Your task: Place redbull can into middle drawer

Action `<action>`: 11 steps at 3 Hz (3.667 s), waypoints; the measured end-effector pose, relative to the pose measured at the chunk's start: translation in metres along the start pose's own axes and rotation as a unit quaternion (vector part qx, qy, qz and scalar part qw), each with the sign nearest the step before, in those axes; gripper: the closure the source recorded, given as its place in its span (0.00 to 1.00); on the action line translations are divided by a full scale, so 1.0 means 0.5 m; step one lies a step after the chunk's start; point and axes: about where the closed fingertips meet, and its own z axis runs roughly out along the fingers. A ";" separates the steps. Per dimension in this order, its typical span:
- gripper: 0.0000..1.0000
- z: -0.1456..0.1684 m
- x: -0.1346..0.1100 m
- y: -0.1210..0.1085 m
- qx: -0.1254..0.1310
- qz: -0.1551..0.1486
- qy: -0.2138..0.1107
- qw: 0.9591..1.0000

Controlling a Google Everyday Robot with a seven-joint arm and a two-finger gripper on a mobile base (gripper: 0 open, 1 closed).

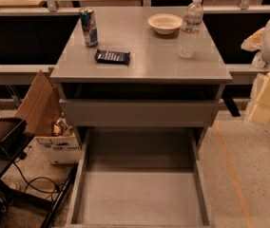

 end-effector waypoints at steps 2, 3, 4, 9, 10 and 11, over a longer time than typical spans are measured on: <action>0.00 0.023 -0.018 -0.032 0.012 -0.001 -0.022 1.000; 0.00 0.077 -0.053 -0.080 0.024 0.006 -0.083 0.996; 0.00 0.142 -0.144 -0.143 0.054 0.033 -0.176 0.982; 0.00 0.213 -0.310 -0.261 0.101 0.103 -0.277 0.950; 0.00 0.263 -0.365 -0.352 0.112 0.156 -0.336 0.922; 0.00 0.291 -0.413 -0.432 0.134 0.196 -0.367 0.899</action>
Offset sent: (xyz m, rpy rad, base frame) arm 0.0548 0.0134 -0.0174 0.0965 -0.0764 0.0234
